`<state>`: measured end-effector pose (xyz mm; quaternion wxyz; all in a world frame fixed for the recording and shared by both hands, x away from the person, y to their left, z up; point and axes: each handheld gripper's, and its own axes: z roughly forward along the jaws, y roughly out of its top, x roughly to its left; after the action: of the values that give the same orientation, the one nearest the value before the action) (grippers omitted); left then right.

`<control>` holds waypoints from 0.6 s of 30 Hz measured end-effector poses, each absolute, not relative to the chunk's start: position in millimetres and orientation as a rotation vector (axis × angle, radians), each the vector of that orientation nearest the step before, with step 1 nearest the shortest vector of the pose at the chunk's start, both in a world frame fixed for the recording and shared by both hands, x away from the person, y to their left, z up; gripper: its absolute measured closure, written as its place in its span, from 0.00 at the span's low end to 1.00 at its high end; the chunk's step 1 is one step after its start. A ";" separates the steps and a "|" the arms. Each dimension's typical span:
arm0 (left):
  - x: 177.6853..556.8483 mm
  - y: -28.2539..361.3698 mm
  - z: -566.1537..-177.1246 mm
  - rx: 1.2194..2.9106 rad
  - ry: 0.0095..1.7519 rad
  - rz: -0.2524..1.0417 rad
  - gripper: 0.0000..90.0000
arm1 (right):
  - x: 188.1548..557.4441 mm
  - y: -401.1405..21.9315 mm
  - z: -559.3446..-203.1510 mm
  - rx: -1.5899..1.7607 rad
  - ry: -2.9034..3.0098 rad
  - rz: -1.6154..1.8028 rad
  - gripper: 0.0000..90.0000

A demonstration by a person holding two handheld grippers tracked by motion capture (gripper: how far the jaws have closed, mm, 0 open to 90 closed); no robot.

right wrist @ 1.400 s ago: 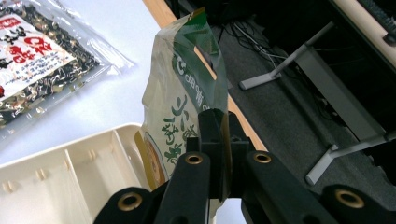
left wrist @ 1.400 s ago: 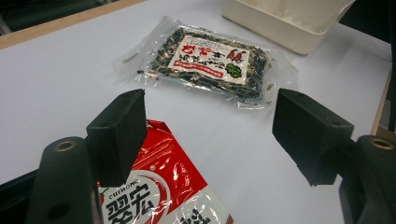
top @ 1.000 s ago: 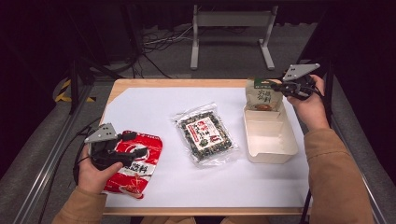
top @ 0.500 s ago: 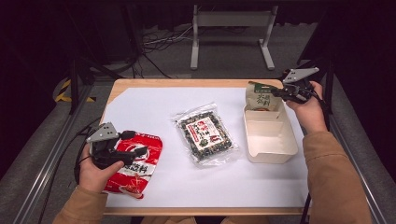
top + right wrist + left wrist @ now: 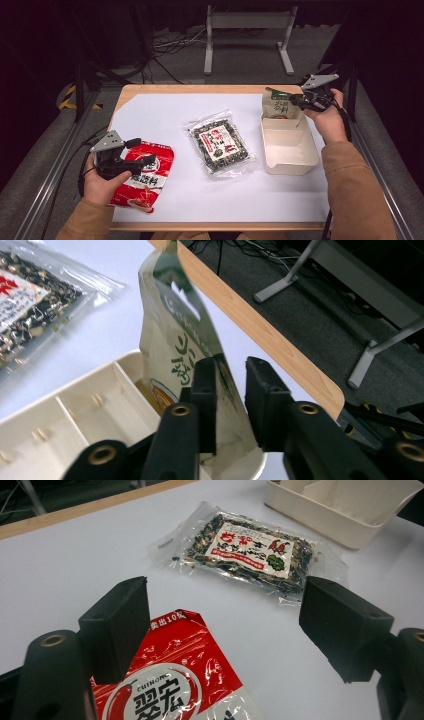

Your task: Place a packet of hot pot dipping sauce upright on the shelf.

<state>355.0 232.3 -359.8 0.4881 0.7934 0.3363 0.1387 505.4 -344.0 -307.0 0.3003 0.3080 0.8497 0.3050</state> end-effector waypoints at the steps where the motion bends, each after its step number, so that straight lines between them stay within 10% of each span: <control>1: 355.7 232.3 -360.0 1.926 0.815 0.344 0.24 | 504.8 -343.5 -306.8 0.824 2.249 0.826 0.78; 18: 367.8 228.7 -359.3 1.956 0.799 0.332 0.23 | 470.3 -348.2 -276.5 0.871 2.070 0.993 0.42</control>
<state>367.8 228.7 -359.3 0.4806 0.8020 0.3275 0.1361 470.3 -348.2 -276.5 0.3363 0.3342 0.7938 0.3809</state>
